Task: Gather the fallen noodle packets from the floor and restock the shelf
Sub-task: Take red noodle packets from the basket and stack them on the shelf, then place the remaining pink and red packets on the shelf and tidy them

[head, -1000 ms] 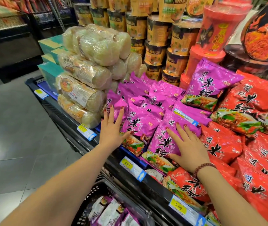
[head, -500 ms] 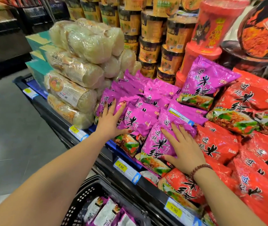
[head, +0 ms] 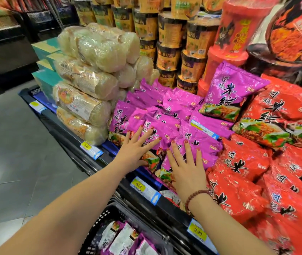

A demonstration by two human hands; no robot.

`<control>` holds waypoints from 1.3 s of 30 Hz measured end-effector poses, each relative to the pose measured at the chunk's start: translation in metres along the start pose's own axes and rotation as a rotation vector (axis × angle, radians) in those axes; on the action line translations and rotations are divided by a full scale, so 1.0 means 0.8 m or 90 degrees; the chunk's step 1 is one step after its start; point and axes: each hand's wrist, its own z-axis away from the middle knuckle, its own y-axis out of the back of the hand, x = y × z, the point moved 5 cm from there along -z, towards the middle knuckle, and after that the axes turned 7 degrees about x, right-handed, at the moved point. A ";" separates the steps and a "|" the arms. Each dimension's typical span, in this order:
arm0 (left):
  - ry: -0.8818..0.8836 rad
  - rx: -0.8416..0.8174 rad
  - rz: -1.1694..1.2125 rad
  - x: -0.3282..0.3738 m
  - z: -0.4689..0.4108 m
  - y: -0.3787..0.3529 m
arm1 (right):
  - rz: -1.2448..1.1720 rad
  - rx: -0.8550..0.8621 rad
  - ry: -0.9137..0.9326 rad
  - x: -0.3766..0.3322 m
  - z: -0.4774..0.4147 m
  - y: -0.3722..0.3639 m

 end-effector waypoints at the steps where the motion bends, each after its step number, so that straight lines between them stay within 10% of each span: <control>1: 0.012 0.001 -0.014 0.003 -0.005 -0.001 | 0.008 0.006 -0.010 0.005 -0.001 -0.004; 10: 0.004 0.120 -0.020 0.003 -0.021 -0.016 | -0.045 0.075 -0.074 0.019 -0.014 -0.028; 20: 0.007 0.006 0.036 -0.009 0.014 0.026 | -0.070 0.023 -0.039 0.015 0.000 0.000; 28: -0.014 0.187 0.174 -0.049 0.133 0.055 | -0.215 0.247 -0.043 -0.069 0.045 0.071; 39: 0.125 0.080 0.237 -0.111 0.366 -0.057 | -0.307 0.003 0.000 -0.254 0.115 -0.038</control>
